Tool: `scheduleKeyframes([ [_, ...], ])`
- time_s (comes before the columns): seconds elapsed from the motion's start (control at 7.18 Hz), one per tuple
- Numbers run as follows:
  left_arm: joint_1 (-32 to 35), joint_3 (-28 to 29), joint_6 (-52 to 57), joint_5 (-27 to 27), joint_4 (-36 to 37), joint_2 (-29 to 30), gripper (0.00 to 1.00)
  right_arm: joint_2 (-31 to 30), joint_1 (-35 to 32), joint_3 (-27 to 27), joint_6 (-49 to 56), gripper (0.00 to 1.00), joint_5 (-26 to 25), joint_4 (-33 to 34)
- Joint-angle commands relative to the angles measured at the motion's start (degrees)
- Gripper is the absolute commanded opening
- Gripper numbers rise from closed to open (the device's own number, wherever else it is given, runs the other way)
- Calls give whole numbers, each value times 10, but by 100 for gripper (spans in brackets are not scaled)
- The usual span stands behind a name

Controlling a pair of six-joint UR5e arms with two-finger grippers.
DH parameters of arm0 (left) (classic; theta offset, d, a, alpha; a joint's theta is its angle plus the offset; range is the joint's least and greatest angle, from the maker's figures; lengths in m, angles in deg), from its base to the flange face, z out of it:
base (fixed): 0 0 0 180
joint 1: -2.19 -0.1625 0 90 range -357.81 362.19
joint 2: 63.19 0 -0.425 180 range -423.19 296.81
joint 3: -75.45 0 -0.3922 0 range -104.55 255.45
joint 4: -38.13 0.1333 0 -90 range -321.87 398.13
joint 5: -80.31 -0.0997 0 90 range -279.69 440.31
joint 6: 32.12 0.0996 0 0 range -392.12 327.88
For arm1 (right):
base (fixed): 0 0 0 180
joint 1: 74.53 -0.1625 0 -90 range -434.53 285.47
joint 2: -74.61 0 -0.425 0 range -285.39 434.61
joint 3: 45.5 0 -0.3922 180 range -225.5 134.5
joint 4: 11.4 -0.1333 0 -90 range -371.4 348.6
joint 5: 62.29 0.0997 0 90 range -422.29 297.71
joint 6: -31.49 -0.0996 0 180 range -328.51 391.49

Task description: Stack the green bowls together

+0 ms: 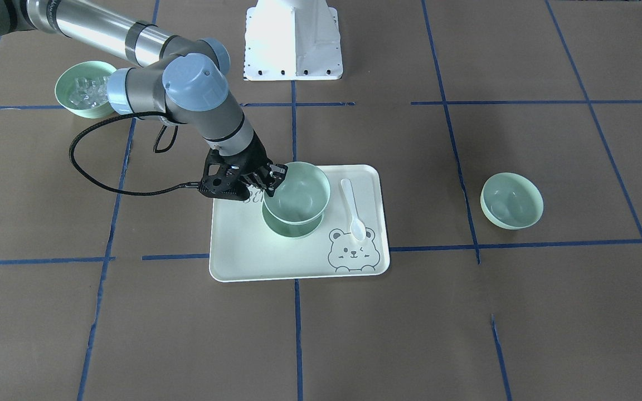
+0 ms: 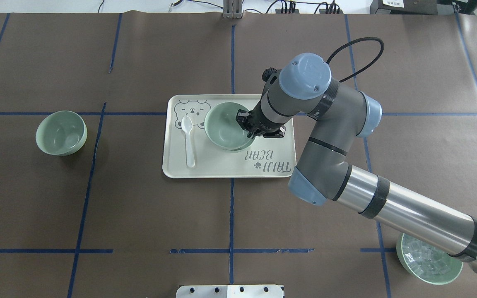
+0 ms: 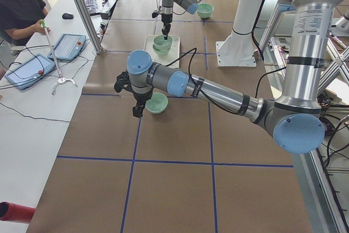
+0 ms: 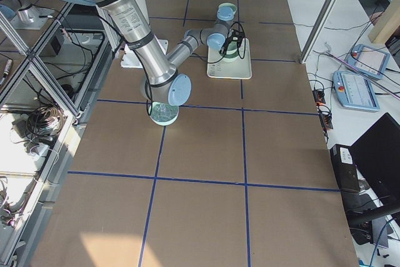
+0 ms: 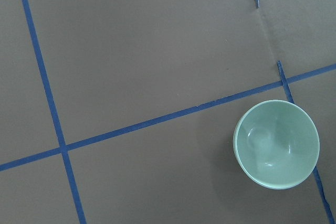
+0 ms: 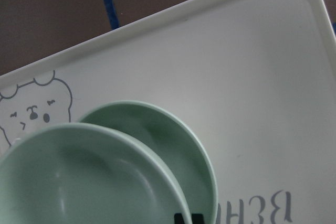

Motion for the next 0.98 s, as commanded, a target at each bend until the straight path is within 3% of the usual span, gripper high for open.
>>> scheduleKeyframes([
  [0.0,0,0,0,0,0,0,100,5,0,-7,-1,0,-4,1],
  [0.42,0,-2,0,0,0,-1,100,1,0,-8,-1,0,-5,1],
  [0.56,0,-2,1,0,0,0,100,0,0,-9,0,62,-6,1],
  [0.7,0,-2,1,0,0,0,100,1,0,-12,-1,100,-6,1],
  [0.84,0,-3,0,0,0,0,100,3,-1,-12,-1,100,-6,2],
])
